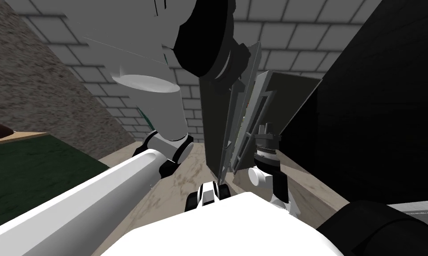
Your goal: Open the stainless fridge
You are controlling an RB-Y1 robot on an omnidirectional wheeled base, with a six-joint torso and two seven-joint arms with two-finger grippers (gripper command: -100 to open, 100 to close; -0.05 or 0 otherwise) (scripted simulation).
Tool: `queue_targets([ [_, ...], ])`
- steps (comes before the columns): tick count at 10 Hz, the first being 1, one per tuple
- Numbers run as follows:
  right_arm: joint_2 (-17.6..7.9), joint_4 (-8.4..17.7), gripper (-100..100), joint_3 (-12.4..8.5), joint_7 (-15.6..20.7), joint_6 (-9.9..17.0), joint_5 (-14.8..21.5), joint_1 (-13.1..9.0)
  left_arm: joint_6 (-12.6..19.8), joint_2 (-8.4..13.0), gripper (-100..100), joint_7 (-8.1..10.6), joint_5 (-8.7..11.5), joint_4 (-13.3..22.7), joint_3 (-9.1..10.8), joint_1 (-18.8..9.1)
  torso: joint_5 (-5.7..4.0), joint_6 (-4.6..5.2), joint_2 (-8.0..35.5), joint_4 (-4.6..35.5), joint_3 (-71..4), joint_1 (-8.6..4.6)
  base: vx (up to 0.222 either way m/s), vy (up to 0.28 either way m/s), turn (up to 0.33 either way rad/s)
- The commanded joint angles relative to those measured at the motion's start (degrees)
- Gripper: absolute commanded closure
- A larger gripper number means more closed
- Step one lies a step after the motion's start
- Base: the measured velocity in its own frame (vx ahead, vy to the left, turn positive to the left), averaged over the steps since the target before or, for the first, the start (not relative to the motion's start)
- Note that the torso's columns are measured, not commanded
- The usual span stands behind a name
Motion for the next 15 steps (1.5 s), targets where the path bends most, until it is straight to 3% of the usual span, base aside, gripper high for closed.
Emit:
queue_targets([
  [1,0.0,-0.01,0,0.0,0.0,0.0,0.0,0.0,0.26,-0.19,100,-0.09,1.26,-0.24,0.45,-0.3,-0.22,0.13,0.15,0.12,0.09,-0.5,-0.061,0.192,-0.016],
  [2,0.03,-0.01,0,0.02,0.0,0.0,0.0,0.0,-0.37,-0.14,100,-0.04,4.06,-0.84,0.93,-0.28,-0.15,-0.05,0.27,0.11,0.23,-0.65,0.039,0.176,-0.283],
  [3,0.01,-0.01,0,0.02,0.0,0.0,0.0,0.0,-0.37,-0.14,100,-0.04,4.06,-0.84,0.93,-0.28,-0.24,0.21,0.22,0.15,0.23,-0.51,0.031,0.183,-0.272],
  [6,0.02,-0.01,0,0.02,0.0,-0.01,0.0,0.01,-1.21,-0.1,100,0.08,8.1,-1.74,1.47,-0.13,-0.35,0.26,0.53,0.14,0.52,-0.55,0.008,0.185,-0.197],
  [15,0.02,-0.02,0,0.03,0.0,-0.01,0.01,0.01,-1.21,-0.1,100,0.08,8.1,-1.74,1.47,-0.13,-0.39,0.3,0.78,0.32,0.68,-0.67,0.002,0.009,-0.013],
])
